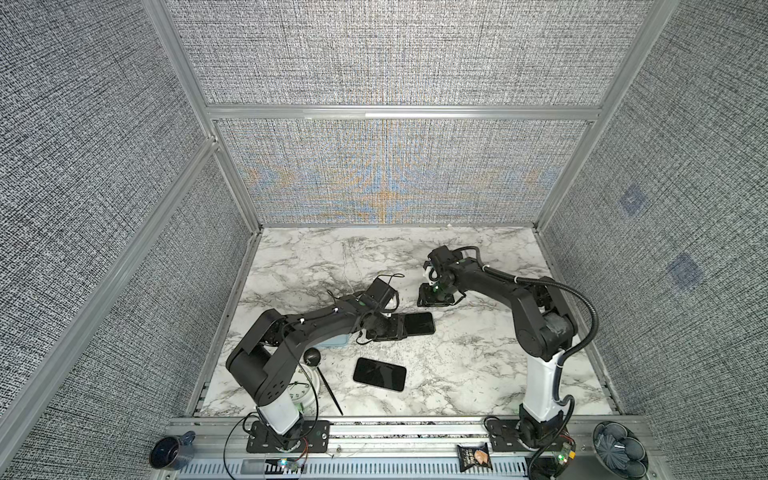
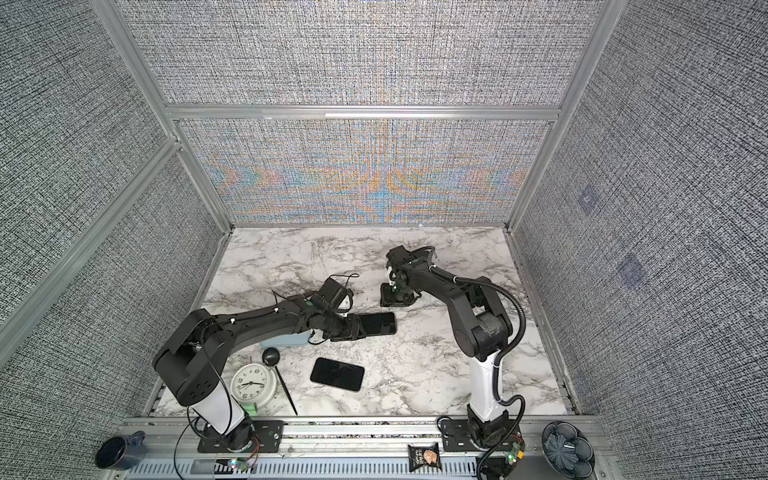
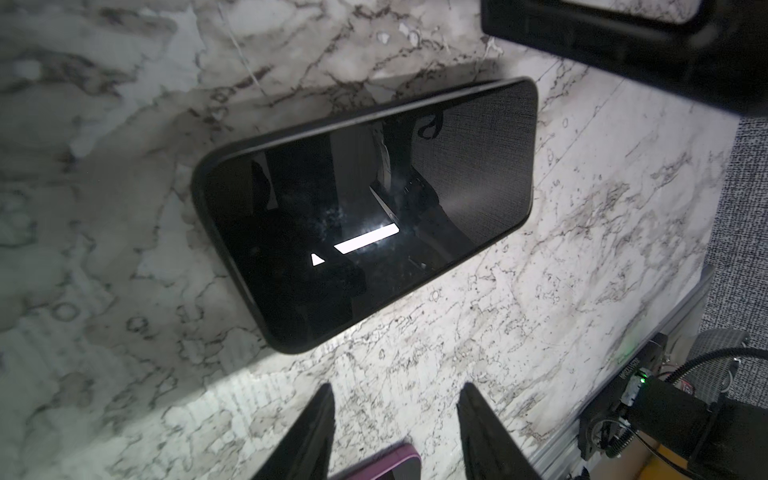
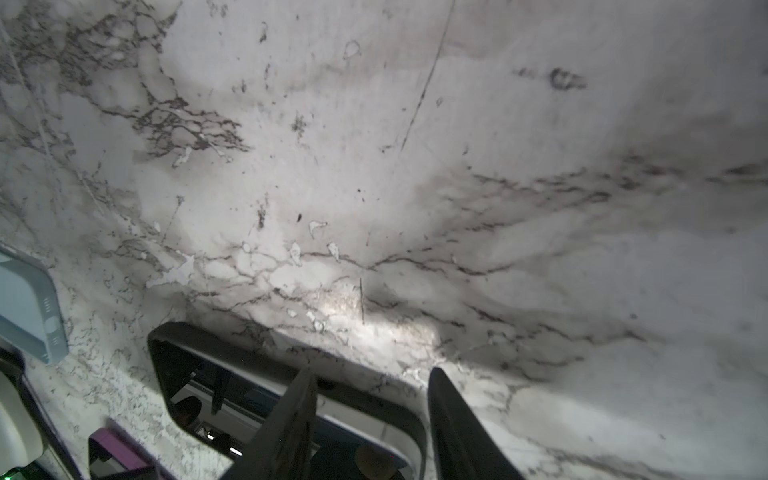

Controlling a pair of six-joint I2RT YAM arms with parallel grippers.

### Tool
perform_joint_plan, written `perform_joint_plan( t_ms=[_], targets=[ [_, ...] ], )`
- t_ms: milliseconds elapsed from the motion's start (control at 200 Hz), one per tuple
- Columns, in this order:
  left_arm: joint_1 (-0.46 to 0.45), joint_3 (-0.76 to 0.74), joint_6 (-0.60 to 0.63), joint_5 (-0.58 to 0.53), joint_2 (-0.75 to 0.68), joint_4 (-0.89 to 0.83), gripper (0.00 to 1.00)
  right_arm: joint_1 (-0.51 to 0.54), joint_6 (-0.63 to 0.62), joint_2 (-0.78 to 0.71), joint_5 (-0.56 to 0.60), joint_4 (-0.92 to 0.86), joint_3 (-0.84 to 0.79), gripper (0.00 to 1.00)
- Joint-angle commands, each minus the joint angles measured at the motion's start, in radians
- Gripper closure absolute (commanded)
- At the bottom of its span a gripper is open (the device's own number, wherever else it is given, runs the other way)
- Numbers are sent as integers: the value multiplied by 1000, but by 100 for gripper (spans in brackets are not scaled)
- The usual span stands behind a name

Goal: Put the phone into the phone case
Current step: 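Lift the right gripper away from the cased phone, then lower the right gripper back onto the cased phone's edge farther from the robot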

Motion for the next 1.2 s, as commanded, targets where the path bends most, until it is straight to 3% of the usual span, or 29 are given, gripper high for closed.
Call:
perform_joint_plan(
  t_ms=[0,475,1195],
  targets=[
    [1,-11,-14,28,2,43,49,0,-13,1,-48,-16,-5,53],
    [2,-66,-36,21,24,75,48,16,12,-93,-96,25,-191,59],
    [22,42,-27,31,145,103,51,49,106,-280,-75,29,-404,66]
  ],
)
